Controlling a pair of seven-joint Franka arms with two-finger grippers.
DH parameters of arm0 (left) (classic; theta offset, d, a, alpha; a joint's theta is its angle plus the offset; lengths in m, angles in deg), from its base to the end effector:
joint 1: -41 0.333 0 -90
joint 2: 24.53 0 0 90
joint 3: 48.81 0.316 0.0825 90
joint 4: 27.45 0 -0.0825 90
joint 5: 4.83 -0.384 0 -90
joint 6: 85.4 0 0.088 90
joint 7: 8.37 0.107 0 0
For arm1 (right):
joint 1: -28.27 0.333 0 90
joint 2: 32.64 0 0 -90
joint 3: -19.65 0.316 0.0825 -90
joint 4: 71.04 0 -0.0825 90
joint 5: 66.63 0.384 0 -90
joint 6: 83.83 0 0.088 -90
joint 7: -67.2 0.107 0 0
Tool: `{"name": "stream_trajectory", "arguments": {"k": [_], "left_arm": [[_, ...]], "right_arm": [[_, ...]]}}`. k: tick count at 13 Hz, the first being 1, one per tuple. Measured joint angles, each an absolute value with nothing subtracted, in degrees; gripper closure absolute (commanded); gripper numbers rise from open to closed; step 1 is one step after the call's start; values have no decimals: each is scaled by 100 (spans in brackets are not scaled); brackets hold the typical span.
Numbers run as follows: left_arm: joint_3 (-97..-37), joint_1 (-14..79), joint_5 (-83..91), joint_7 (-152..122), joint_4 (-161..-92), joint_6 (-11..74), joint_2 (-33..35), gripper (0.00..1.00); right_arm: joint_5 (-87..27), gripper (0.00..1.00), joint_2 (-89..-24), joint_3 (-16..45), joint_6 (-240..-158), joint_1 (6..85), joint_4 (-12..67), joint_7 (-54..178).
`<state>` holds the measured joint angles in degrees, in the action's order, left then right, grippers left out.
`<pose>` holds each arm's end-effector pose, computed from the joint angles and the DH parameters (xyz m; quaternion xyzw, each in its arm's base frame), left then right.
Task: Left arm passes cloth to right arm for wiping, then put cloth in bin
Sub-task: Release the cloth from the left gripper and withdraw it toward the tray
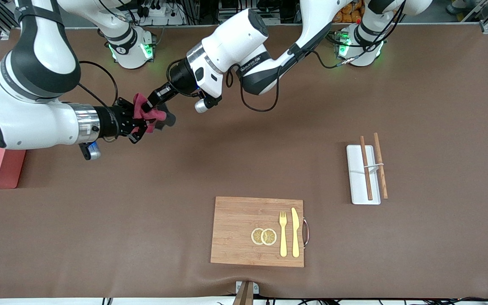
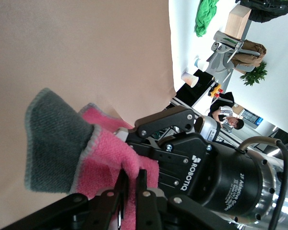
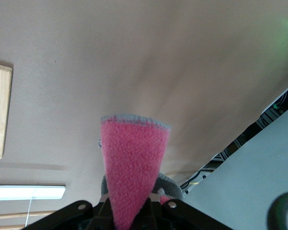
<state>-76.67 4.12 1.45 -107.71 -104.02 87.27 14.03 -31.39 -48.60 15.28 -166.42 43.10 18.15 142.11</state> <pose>0.4433 -0.6356 0.4929 0.7551 0.3998 -0.0657 0.5154 0.5807 0.1811 0.4806 -0.7823 0.5178 0.3349 0.0883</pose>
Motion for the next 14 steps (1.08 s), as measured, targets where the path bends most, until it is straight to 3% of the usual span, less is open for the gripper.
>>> {"name": "stream_trajectory", "arguments": {"k": [4,6,10,14], "left_arm": [[-7657,482,145,-10771,-10289,8714,1362,0],[-7642,684,144,-10766,-10239,8230,1209,0],[-7619,1540,-193,-10699,-10222,6157,503,0],[-7610,2353,-461,-9652,-10226,3730,-70,0]], "right_arm": [[-3142,100,-4861,1428,-16375,3961,1751,13453],[-3166,100,-4836,1398,-16156,3558,1618,12882],[-3813,100,-4781,1433,-16243,3499,1622,12007],[-4328,100,-4685,1480,-17622,4023,2379,11130]]}}
